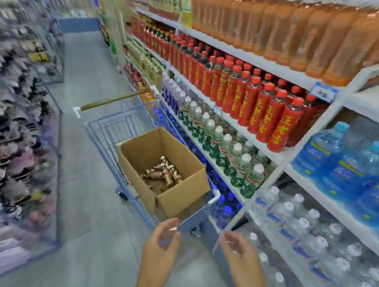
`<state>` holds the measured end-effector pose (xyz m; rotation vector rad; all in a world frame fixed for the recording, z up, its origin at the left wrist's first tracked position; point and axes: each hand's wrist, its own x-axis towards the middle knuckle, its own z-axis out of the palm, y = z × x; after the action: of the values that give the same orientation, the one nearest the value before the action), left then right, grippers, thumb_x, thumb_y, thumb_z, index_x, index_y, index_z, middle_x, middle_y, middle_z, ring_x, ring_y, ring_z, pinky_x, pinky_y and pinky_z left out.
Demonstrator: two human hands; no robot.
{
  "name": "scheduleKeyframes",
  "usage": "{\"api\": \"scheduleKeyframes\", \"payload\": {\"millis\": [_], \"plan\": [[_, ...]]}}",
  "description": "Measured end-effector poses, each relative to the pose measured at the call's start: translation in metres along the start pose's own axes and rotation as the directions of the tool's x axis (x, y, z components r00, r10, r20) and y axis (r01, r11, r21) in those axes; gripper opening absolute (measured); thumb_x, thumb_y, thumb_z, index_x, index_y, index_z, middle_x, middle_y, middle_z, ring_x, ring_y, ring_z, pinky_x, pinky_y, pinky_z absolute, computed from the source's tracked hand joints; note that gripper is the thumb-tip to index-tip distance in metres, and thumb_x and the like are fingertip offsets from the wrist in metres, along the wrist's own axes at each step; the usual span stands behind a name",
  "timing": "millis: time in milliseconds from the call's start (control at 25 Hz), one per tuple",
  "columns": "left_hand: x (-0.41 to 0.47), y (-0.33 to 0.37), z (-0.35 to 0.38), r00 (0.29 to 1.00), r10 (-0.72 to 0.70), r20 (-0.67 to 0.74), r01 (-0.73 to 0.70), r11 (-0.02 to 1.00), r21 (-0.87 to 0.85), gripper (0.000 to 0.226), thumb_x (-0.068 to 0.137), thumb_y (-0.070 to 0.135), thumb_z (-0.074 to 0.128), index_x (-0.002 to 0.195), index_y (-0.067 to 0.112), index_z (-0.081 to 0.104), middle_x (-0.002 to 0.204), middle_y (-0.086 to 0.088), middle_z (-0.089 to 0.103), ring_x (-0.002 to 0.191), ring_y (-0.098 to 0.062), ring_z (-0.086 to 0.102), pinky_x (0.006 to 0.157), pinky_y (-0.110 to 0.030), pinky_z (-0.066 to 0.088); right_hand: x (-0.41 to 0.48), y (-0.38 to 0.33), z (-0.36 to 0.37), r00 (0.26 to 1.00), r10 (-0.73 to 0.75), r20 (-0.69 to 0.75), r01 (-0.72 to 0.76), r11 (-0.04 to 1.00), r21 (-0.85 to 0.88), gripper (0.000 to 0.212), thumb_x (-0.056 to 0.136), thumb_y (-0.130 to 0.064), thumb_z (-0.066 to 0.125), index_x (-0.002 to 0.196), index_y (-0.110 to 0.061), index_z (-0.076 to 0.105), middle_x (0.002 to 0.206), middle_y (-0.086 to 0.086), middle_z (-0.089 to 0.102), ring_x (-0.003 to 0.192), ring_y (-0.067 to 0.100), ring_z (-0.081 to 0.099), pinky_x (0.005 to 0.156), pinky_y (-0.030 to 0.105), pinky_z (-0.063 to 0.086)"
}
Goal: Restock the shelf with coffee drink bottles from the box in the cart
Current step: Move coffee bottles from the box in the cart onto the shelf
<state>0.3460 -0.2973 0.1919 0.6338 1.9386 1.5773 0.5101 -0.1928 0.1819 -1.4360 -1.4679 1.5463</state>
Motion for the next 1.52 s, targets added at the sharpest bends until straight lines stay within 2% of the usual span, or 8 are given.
{"api": "scheduleKeyframes", "payload": {"millis": [120,400,760,960,1080,1280,1400,1520], "plan": [[0.04,-0.014,-0.045,0.996,-0.055,-0.067,0.054,0.998,-0.015,0.027,0.091,0.003,0.069,0.106,0.024,0.073,0.101,0.013,0.076,0.089,-0.001,0.07,0.071,-0.013,0.053,0.021,-0.005,0.056,0.998,0.024,0.051,-0.022,0.998,-0.051,0.019,0.085,-0.003,0.077,0.091,-0.02,0.072,0.091,-0.003,0.075,0.088,0.015,0.068,0.075,0.005,0.049],[0.105,-0.032,-0.093,0.988,-0.137,-0.068,0.136,0.991,-0.007,0.032,0.092,-0.002,0.066,0.103,0.028,0.072,0.098,0.022,0.074,0.091,-0.003,0.068,0.07,-0.01,0.052,0.058,-0.021,0.131,0.983,0.104,0.153,-0.071,0.976,-0.206,0.018,0.089,-0.014,0.076,0.094,-0.031,0.071,0.09,-0.015,0.075,0.086,-0.001,0.069,0.075,0.003,0.046],[0.201,-0.034,-0.069,0.955,-0.275,-0.106,0.281,0.959,0.038,0.025,0.095,0.013,0.066,0.11,0.033,0.07,0.106,0.02,0.072,0.1,0.0,0.066,0.076,-0.015,0.054,0.17,-0.063,0.173,0.95,0.147,0.277,-0.06,0.952,-0.3,0.017,0.095,-0.033,0.069,0.112,-0.032,0.066,0.111,-0.02,0.068,0.106,-0.005,0.062,0.093,0.021,0.048],[0.274,-0.011,-0.052,0.947,-0.269,-0.178,0.288,0.954,0.087,0.027,0.096,0.014,0.064,0.111,0.036,0.068,0.111,0.025,0.07,0.1,0.007,0.064,0.077,-0.013,0.051,0.261,-0.085,0.197,0.9,0.178,0.399,-0.039,0.942,-0.333,0.023,0.097,-0.031,0.065,0.12,-0.03,0.062,0.116,-0.019,0.064,0.109,-0.003,0.059,0.088,0.016,0.045],[0.307,-0.004,-0.042,0.938,-0.288,-0.193,0.308,0.948,0.078,0.027,0.096,0.012,0.064,0.112,0.033,0.067,0.112,0.023,0.069,0.099,0.009,0.062,0.08,-0.015,0.05,0.306,-0.094,0.21,0.912,0.183,0.368,-0.043,0.933,-0.357,0.027,0.096,-0.028,0.067,0.122,-0.025,0.063,0.116,-0.015,0.066,0.111,0.006,0.062,0.099,0.029,0.049],[0.37,-0.029,-0.038,0.918,-0.364,-0.157,0.383,0.916,0.116,0.026,0.096,0.015,0.064,0.114,0.033,0.066,0.112,0.02,0.068,0.099,0.007,0.062,0.081,-0.01,0.048,0.369,-0.08,0.244,0.917,0.265,0.297,-0.112,0.888,-0.446,0.025,0.096,-0.03,0.067,0.119,-0.026,0.061,0.115,-0.01,0.066,0.108,0.009,0.063,0.067,0.007,0.042],[0.425,-0.066,-0.034,0.835,-0.528,-0.157,0.544,0.834,0.089,0.027,0.097,0.023,0.063,0.124,0.027,0.06,0.114,0.014,0.066,0.103,0.002,0.06,0.081,-0.009,0.043,0.402,-0.055,0.281,0.902,0.359,0.241,-0.187,0.827,-0.53,0.036,0.095,-0.036,0.066,0.127,-0.021,0.059,0.122,-0.004,0.065,0.104,0.016,0.065,0.072,0.017,0.047],[0.49,-0.123,-0.022,0.642,-0.748,-0.167,0.761,0.649,0.018,0.033,0.096,0.034,0.059,0.126,0.019,0.055,0.111,0.002,0.065,0.1,-0.017,0.062,0.079,-0.027,0.046,0.441,-0.029,0.319,0.878,0.447,0.173,-0.265,0.754,-0.601,0.041,0.093,-0.034,0.065,0.13,-0.018,0.057,0.118,-0.002,0.067,0.1,0.019,0.066,0.086,0.035,0.053]]}}
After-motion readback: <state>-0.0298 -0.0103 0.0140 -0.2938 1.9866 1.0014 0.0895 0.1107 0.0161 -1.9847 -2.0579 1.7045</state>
